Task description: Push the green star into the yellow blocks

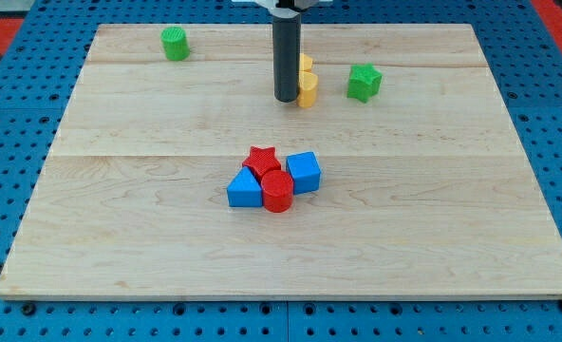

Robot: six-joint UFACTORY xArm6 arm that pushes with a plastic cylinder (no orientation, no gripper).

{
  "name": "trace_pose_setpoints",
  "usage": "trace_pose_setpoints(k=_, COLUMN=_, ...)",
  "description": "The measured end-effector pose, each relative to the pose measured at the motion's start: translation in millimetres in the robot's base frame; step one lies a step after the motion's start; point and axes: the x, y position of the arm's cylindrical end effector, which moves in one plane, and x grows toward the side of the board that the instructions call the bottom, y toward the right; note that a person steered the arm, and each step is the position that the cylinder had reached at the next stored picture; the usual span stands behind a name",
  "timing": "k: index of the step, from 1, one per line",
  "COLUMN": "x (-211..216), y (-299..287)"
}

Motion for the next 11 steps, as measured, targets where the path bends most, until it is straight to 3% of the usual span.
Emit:
trace_pose_setpoints(k=1, x=0.0, y=27.2)
trace_pose_setpoints(k=2, x=40.3, y=35.5)
trace_pose_setpoints(k=3, x=28.7, y=113.0)
trace_pose_setpoints(k=5, x=20.6, y=95.0)
trace_pose_setpoints(k=6, x=18.7, y=175.2)
trace_pose_setpoints(k=7, x=-7.8, y=192.6)
trace_pose_setpoints(k=11, x=-19.0, y=59.5)
